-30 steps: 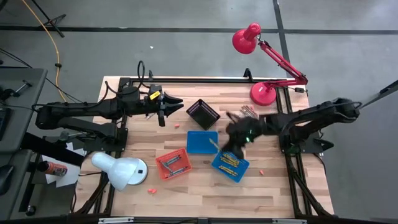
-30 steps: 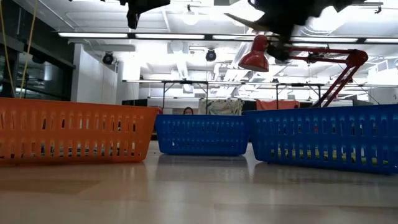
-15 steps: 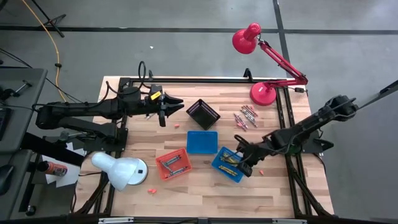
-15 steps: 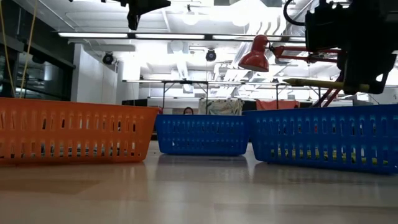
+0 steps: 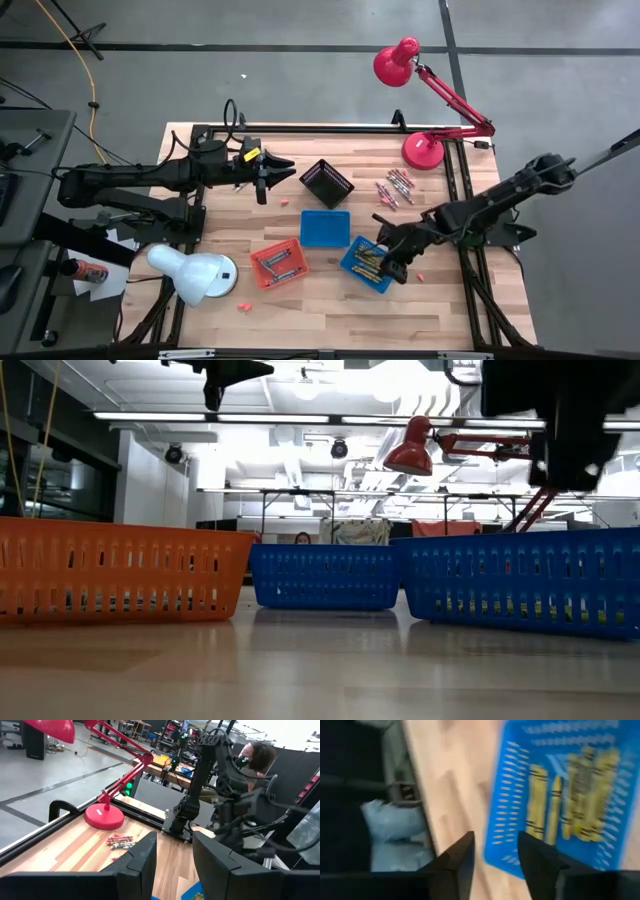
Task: Sort crayons
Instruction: Put the yellow crayon into the right blue bin
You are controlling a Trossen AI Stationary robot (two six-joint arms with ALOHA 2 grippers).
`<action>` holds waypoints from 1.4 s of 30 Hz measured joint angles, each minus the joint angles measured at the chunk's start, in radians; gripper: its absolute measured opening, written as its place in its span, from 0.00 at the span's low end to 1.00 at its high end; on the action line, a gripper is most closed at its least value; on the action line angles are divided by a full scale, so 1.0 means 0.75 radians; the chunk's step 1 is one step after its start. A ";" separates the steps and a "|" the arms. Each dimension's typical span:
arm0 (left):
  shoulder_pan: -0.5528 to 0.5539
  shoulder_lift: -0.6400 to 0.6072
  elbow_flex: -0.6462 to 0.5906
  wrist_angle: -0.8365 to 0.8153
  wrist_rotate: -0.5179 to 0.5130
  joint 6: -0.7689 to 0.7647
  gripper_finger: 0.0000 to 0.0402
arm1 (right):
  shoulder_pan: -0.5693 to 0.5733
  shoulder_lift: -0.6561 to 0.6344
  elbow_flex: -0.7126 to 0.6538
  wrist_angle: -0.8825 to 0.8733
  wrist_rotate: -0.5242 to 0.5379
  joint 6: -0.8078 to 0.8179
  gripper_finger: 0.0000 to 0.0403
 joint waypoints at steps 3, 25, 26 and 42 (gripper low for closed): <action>0.000 0.000 0.000 -0.002 0.000 0.000 0.28 | -0.056 -0.035 0.071 -0.078 -0.060 -0.086 0.43; 0.000 0.000 0.000 -0.001 0.000 -0.004 0.28 | -0.851 -0.161 0.281 -0.051 0.331 -0.628 0.44; 0.000 0.000 0.000 -0.002 0.000 -0.004 0.28 | -0.853 -0.161 0.282 -0.011 0.312 -0.657 0.44; -0.001 0.000 0.000 -0.002 0.000 -0.004 0.28 | -0.916 -0.090 0.283 -0.387 0.355 -0.436 0.44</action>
